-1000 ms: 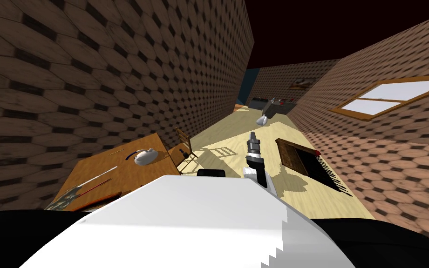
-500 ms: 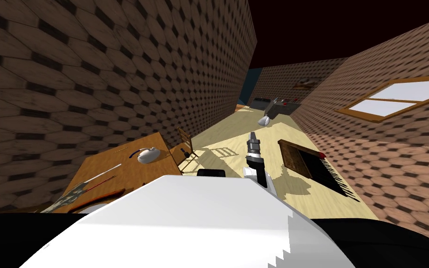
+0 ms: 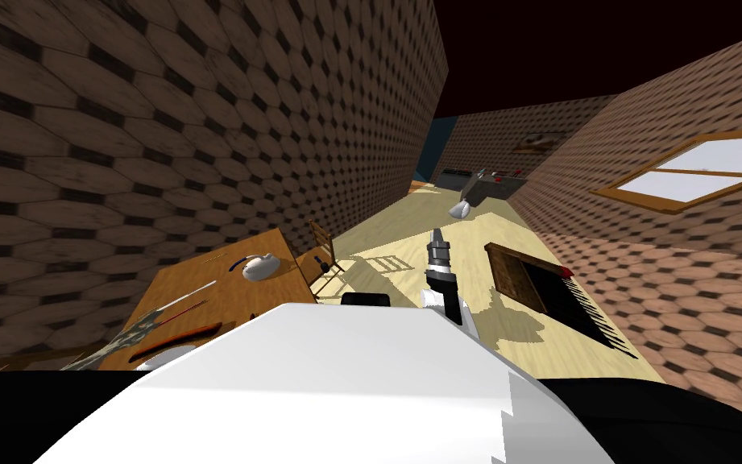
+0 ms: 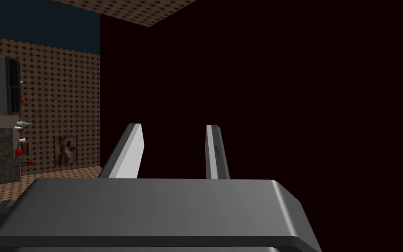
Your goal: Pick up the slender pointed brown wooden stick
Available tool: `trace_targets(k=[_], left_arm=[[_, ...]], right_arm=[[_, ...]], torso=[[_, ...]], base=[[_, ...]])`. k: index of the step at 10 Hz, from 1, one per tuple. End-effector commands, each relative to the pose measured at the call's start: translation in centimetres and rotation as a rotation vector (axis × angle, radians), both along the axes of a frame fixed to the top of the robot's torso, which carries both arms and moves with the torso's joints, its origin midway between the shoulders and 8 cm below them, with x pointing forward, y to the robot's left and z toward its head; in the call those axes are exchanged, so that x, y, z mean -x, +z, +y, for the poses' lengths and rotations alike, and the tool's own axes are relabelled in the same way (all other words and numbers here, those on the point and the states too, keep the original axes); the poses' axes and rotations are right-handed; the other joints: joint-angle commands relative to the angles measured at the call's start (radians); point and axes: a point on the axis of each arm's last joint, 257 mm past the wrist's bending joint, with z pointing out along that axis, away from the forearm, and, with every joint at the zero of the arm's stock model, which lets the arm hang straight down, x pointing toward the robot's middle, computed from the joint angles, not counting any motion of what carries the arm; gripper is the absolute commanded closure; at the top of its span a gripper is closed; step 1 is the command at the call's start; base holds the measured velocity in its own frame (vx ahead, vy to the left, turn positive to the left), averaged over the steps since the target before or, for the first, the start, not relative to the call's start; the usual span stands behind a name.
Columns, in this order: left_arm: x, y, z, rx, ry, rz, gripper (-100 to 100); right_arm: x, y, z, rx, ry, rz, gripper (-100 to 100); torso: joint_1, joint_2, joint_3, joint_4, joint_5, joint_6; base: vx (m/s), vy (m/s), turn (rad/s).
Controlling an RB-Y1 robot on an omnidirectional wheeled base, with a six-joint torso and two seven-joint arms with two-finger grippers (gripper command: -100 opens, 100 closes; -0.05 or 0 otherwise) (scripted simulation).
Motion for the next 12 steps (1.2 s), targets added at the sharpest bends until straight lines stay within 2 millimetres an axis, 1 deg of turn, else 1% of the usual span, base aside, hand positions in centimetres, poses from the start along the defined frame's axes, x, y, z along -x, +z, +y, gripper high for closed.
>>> trace_targets(k=[1, 4, 5, 6, 8, 9, 11, 12], left_arm=[[0.0, 0.0, 0.0, 0.0, 0.0, 0.0, 100], [0.0, 0.0, 0.0, 0.0, -0.001, 0.0, 100], [0.0, 0.0, 0.0, 0.0, -0.001, 0.0, 0], [0.6, 0.1, 0.1, -0.001, 0.002, 0.002, 100], [2.1, 0.5, 0.4, -0.004, 0.008, 0.01, 100], [1.9, 0.6, 0.4, -0.002, 0.02, 0.0, 100], [3.4, 1.0, 0.7, -0.004, 0.03, 0.008, 100], [3.2, 1.1, 0.7, -0.002, 0.039, 0.0, 100]], right_arm=[[0.0, 0.0, 0.0, 0.0, 0.0, 0.0, 0], [0.0, 0.0, 0.0, 0.0, 0.0, 0.0, 0], [0.0, 0.0, 0.0, 0.0, 0.0, 0.0, 0], [0.0, 0.0, 0.0, 0.0, 0.0, 0.0, 0], [0.0, 0.0, 0.0, 0.0, 0.0, 0.0, 0], [0.0, 0.0, 0.0, 0.0, 0.0, 0.0, 0], [0.0, 0.0, 0.0, 0.0, 0.0, 0.0, 0], [0.0, 0.0, 0.0, 0.0, 0.0, 0.0, 0]], torso=[[0.0, 0.0, 0.0, 0.0, 0.0, 0.0], [0.001, 0.0, 0.0, 0.0, 0.001, 0.0], [0.001, 0.0, 0.0, 0.0, 0.001, 0.0], [0.001, 0.0, 0.0, 0.0, 0.001, 0.0], [0.001, 0.0, 0.0, 0.0, 0.001, 0.0], [0.0, 0.0, 0.0, 0.0, 0.0, 0.0], [0.0, 0.0, 0.0, 0.0, 0.0, 0.0], [0.0, 0.0, 0.0, 0.0, 0.0, 0.0]], base=[[0.0, 0.0, 0.0], [0.0, 0.0, 0.0], [0.0, 0.0, 0.0], [0.001, -0.007, -0.069], [0.002, -0.013, -0.104], [0.002, -0.009, -0.034], [0.001, -0.012, -0.077], [0.0, -0.007, -0.04]])
